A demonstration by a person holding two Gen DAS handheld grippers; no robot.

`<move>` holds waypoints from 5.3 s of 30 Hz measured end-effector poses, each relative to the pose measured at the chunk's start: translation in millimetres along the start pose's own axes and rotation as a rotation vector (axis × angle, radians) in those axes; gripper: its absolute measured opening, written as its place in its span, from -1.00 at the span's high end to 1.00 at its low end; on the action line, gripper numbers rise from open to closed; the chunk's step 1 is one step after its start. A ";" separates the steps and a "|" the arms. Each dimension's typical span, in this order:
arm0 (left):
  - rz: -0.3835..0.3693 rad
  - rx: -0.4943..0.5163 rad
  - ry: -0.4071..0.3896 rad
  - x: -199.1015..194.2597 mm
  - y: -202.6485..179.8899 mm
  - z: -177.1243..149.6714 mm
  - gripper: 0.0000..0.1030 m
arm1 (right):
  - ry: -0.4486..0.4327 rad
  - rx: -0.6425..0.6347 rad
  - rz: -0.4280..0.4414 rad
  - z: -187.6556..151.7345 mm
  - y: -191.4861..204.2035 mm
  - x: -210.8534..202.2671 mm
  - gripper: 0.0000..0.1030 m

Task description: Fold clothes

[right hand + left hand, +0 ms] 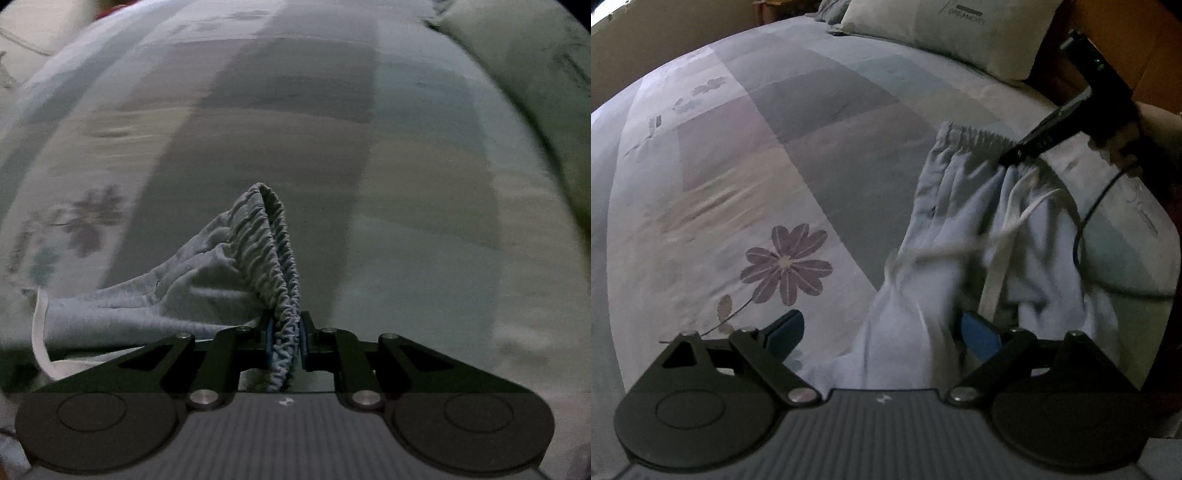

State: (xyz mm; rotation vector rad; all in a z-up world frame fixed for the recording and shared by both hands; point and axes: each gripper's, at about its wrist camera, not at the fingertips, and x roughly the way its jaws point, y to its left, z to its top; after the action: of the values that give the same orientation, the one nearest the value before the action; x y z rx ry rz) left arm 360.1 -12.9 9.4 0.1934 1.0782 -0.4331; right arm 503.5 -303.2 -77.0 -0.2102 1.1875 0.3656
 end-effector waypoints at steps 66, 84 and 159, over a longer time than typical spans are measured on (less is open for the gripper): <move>-0.075 0.124 0.121 19.9 -60.1 -13.9 -0.79 | 0.021 0.896 -0.024 -289.7 -19.9 -93.7 0.84; -0.040 0.079 0.103 11.2 -37.5 -27.3 -0.79 | -0.022 0.745 -0.195 -222.6 -39.0 -129.1 0.44; 0.110 -0.102 0.110 -5.5 90.9 -153.2 -0.80 | 0.086 -0.315 0.254 -61.7 293.5 -6.2 0.70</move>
State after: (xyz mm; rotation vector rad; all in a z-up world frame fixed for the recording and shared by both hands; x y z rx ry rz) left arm 273.4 125.3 -62.2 0.1872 1.1883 -0.2707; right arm 335.1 -55.0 -84.6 -0.3514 1.2406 0.7745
